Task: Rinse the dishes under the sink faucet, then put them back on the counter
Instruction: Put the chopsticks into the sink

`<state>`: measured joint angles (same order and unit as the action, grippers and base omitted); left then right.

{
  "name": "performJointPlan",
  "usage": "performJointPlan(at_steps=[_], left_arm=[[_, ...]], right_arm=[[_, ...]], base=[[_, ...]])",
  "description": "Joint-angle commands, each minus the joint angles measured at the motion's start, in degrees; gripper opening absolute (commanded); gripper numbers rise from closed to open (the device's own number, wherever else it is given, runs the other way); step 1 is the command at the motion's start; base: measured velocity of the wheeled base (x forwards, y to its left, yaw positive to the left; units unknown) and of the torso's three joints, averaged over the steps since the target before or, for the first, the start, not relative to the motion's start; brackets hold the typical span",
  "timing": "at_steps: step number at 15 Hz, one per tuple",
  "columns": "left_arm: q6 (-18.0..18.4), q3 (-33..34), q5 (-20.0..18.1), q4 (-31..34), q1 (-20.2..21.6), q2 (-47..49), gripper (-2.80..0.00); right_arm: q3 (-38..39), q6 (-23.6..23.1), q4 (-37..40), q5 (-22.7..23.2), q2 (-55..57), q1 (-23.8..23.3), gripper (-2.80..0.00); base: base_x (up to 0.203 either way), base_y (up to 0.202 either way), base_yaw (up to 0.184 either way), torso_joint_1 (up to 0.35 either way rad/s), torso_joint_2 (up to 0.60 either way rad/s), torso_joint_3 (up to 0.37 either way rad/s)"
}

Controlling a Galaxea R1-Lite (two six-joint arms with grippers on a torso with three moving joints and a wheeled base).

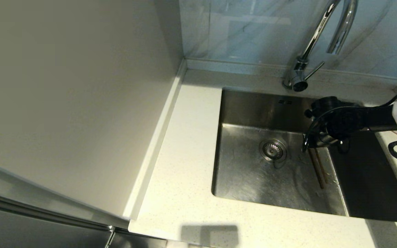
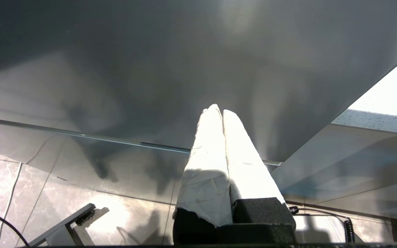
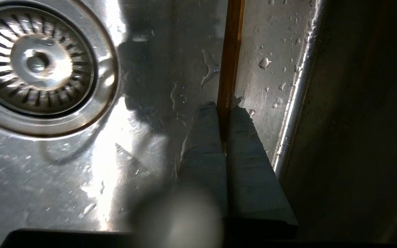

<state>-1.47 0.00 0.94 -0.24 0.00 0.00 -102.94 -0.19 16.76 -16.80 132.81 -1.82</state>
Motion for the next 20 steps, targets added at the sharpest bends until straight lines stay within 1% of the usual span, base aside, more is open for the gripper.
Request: performJointPlan(at_steps=[1, 6, 10, 12, 14, 18, 19, 20], left_arm=[[-0.02, 0.00, 0.03, -0.02, 0.00, -0.18, -2.80], [-0.02, 0.00, 0.03, -0.02, 0.00, -0.18, -2.80], [-0.02, 0.00, 0.03, -0.02, 0.00, -0.18, -2.80], [-0.02, 0.00, 0.03, -0.02, 0.00, -0.18, -2.80], [-0.02, 0.00, 0.03, -0.02, 0.00, -0.18, -2.80], [-0.02, 0.00, 0.03, -0.02, 0.00, -0.18, -2.80], [-0.02, 0.00, 0.03, -0.02, 0.00, -0.18, -2.80], [-0.02, 0.00, 0.03, -0.02, 0.00, -0.18, -2.80]], right_arm=[[-1.43, -0.07, 0.05, -0.93, 3.60, -0.03, -2.80], [-2.78, -0.41, -3.19, -1.79, 7.75, -0.03, -2.80], [-7.90, -0.88, -3.31, -2.88, 11.32, -0.06, -2.80], [-10.06, -2.21, -3.40, -3.62, 12.74, -0.29, -2.80], [-10.17, -3.92, -5.40, -4.18, 13.61, -0.81, -2.80], [-10.17, -5.79, -5.86, -4.47, 14.05, -1.79, -2.80], [-10.17, -5.79, -5.86, -4.47, 14.05, -1.79, 0.00], [-10.17, -5.79, -6.23, -4.47, 13.88, -1.88, 0.00]], base=[[0.000, 0.000, 0.000, 0.000, 0.00, 0.000], [0.000, 0.000, 0.000, 0.000, 0.00, 0.000], [0.000, 0.000, 0.000, 0.000, 0.00, 0.000], [0.000, 0.000, 0.000, 0.000, 0.00, 0.000], [0.000, 0.000, 0.000, 0.000, 0.00, 0.000], [0.000, 0.000, 0.000, 0.000, 0.00, 0.000], [0.000, 0.000, 0.000, 0.000, 0.00, 0.000], [0.000, 0.000, 0.000, 0.000, 0.00, 0.000]])
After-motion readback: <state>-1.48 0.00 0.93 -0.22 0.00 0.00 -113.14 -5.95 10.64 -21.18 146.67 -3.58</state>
